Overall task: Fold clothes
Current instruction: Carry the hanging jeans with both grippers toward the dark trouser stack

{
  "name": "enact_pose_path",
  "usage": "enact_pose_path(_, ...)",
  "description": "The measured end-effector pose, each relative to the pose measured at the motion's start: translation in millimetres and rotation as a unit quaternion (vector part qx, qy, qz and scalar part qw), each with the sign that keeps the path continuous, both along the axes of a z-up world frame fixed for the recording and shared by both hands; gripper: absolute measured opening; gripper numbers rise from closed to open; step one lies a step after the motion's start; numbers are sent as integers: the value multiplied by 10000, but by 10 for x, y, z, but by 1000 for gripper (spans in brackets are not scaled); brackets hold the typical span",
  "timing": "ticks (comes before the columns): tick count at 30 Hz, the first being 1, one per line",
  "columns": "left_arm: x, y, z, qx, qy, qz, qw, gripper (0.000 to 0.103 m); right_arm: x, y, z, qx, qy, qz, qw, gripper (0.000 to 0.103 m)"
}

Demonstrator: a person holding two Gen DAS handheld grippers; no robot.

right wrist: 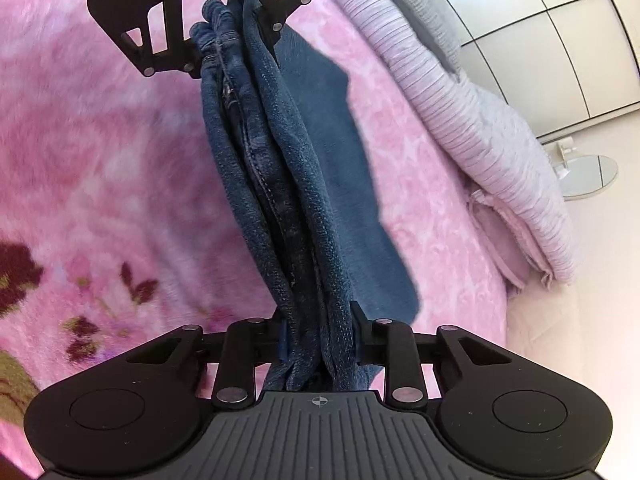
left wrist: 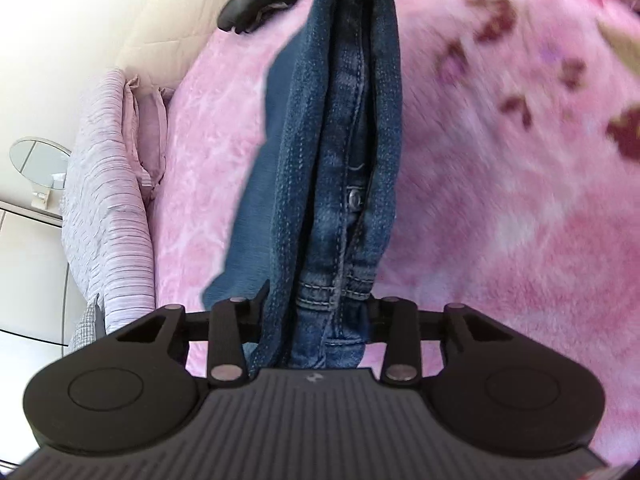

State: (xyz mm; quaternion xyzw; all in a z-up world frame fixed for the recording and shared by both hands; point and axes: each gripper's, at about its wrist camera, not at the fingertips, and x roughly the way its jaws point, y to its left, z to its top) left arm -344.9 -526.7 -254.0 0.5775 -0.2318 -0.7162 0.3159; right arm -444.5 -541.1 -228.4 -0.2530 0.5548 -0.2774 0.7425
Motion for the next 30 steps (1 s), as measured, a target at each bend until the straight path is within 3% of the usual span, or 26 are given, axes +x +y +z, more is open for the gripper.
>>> enact_pose_path(9, -23, 170, 937, 263, -28, -460, 9986, 32, -116, 393, 1010, 401, 163, -192, 9989, 23)
enact_pose_path(14, -115, 371, 1232, 631, -141, -747, 9951, 32, -234, 703, 1361, 1013, 269, -451, 9935, 22)
enact_pose_path(20, -315, 430, 1538, 702, -291, -1092, 9911, 33, -442, 907, 1698, 1131, 227, -580, 9916, 22)
enact_pose_path(25, -700, 220, 1822, 526, -308, -1168, 9913, 33, -743, 807, 1903, 1038, 43, -804, 9913, 22)
enact_pose_path(30, -1278, -91, 2006, 396, -350, -1087, 9927, 33, -1257, 423, 2141, 881, -97, -777, 9930, 22)
